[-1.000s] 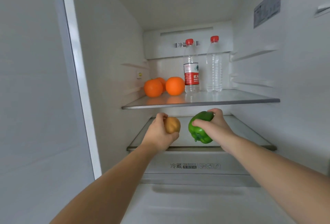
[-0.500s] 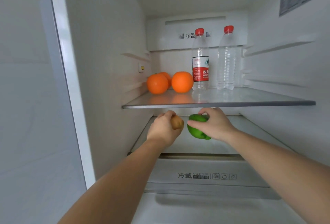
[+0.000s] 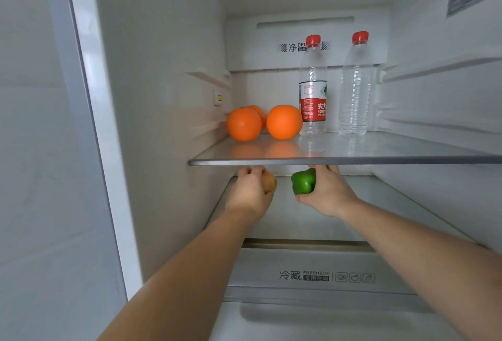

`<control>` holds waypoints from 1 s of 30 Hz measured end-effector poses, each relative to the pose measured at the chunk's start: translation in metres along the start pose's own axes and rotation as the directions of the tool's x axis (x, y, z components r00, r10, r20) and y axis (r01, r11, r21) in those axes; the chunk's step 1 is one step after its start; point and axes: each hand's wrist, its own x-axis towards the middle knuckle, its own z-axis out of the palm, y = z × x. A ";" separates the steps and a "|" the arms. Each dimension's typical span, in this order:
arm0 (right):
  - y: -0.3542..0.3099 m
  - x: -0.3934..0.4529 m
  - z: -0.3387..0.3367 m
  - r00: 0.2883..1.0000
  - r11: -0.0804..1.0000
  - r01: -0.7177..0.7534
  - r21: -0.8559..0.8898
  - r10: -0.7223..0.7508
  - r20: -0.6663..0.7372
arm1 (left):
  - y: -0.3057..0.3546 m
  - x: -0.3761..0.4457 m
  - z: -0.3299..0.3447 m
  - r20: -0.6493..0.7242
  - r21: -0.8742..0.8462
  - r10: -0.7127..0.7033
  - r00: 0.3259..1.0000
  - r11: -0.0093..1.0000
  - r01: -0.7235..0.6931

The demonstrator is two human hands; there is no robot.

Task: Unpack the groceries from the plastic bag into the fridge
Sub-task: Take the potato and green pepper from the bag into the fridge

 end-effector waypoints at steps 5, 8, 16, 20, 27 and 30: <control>-0.003 0.005 0.001 1.000 1.000 -0.016 0.010 0.016 0.008 | 0.004 0.004 0.003 0.004 0.019 -0.006 1.000 1.000 0.006; -0.003 0.004 0.000 0.999 1.000 -0.024 0.003 0.024 0.023 | 0.005 0.004 0.007 0.003 0.022 -0.028 1.000 0.999 0.028; -0.001 -0.005 -0.005 1.000 1.000 -0.008 0.014 0.008 0.023 | 0.007 -0.003 0.005 0.073 0.057 -0.046 0.996 0.997 0.042; -0.004 -0.012 -0.013 1.000 1.000 -0.004 0.026 0.004 0.017 | 0.009 -0.009 -0.001 0.056 0.082 -0.035 0.998 0.996 0.030; -0.007 -0.036 -0.031 0.999 0.999 0.006 0.054 -0.008 0.037 | 0.019 -0.029 -0.013 0.042 0.098 -0.026 0.999 0.995 0.021; -0.008 -0.049 -0.038 0.999 0.999 0.009 0.045 -0.011 0.049 | 0.027 -0.039 -0.016 0.065 0.125 -0.035 0.997 0.992 0.027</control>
